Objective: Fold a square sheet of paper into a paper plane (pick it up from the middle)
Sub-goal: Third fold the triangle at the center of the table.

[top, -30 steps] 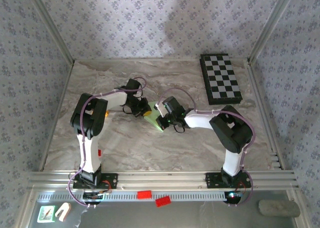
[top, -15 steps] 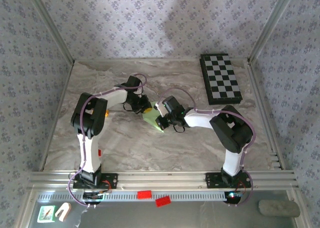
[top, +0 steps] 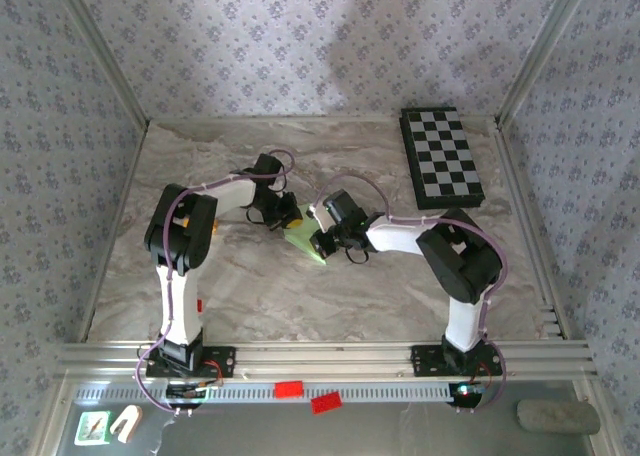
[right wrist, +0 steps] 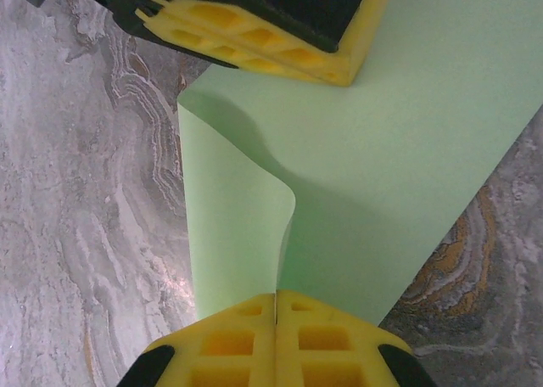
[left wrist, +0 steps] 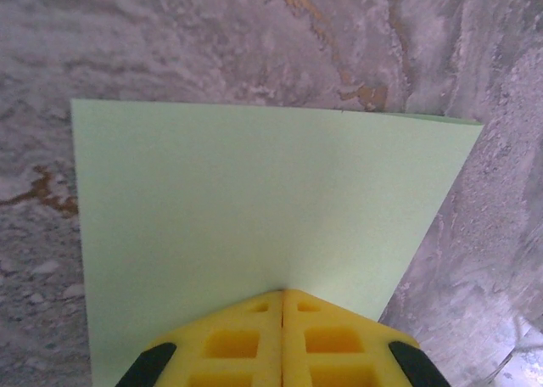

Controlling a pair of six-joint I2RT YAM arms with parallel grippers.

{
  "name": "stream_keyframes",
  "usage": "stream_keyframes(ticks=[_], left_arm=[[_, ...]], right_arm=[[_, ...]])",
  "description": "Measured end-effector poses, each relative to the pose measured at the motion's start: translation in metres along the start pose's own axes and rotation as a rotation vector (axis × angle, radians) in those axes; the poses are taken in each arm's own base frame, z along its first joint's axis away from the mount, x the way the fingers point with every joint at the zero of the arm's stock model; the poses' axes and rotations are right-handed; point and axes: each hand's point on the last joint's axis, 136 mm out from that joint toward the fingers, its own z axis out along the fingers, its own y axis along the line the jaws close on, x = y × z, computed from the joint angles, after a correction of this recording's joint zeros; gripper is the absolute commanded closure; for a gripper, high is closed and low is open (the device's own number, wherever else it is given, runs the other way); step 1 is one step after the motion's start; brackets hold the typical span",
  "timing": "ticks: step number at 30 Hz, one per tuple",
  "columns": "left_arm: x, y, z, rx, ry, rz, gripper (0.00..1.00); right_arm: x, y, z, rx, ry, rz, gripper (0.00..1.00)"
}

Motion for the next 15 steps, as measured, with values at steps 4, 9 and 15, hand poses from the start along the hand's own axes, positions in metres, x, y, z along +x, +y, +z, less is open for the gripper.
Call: stream_keyframes(ticks=[4, 9, 15], left_arm=[[-0.0002, -0.0004, -0.0002, 0.0, 0.001, 0.003, 0.93], [-0.0003, -0.0011, -0.0002, 0.002, 0.002, 0.005, 0.93], [-0.0002, -0.001, 0.0001, 0.002, 0.003, 0.008, 0.93]], right_arm=[[0.0008, -0.0002, 0.0016, -0.002, 0.005, 0.001, 0.98], [0.0005, 0.0007, 0.0025, -0.008, 0.008, 0.002, 0.98], [-0.0015, 0.0017, 0.0024, -0.012, 0.005, 0.001, 0.98]])
